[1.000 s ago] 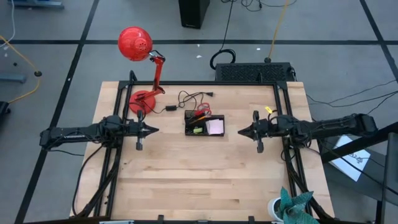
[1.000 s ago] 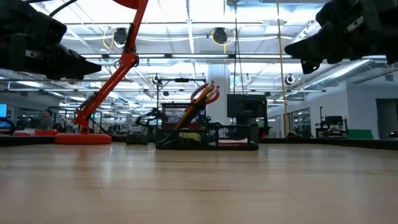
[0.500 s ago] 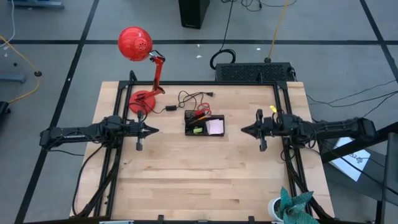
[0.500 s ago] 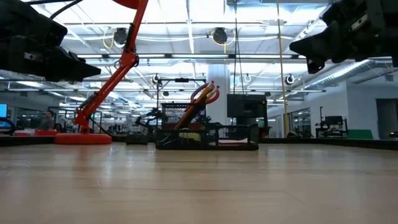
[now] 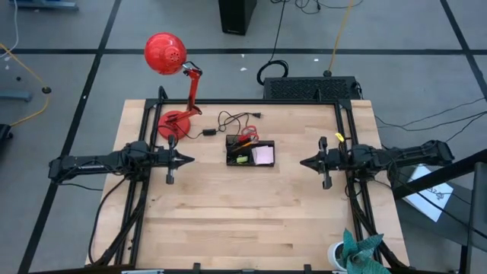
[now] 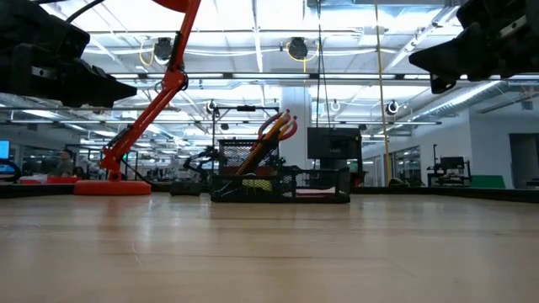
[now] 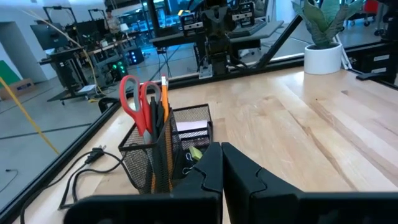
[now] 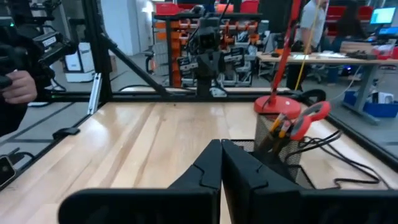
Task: Pick and place office supplies into organizer
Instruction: Return to Home Position
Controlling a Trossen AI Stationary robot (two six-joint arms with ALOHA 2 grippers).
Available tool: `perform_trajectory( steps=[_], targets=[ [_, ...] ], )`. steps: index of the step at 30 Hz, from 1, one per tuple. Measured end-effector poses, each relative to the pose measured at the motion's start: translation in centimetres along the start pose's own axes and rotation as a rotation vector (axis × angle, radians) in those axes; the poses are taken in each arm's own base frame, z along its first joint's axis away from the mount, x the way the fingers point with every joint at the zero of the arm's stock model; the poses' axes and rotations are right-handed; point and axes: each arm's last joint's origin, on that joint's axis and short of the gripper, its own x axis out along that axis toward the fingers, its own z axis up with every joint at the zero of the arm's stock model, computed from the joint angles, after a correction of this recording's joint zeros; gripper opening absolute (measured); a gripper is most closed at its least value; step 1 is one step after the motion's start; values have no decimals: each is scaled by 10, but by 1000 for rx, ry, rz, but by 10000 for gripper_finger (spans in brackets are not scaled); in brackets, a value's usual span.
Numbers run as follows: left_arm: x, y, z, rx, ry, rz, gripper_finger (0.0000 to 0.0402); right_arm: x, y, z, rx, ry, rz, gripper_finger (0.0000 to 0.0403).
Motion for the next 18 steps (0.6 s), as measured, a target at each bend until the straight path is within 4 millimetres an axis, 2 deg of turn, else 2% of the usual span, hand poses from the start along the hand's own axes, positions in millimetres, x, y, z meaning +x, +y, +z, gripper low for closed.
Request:
perform_trajectory(
  steps=[9, 15, 18],
  targets=[
    [0, 0, 0, -20, 0, -4, 1, -10, -1, 2, -2, -22, 6, 0],
    [0, -1, 0, -21, -4, -32, 1, -16, 2, 4, -15, -52, 136, 0],
    [0, -1, -1, -24, 7, -37, 2, -18, 3, -2, -10, -62, 168, 0]
  ],
)
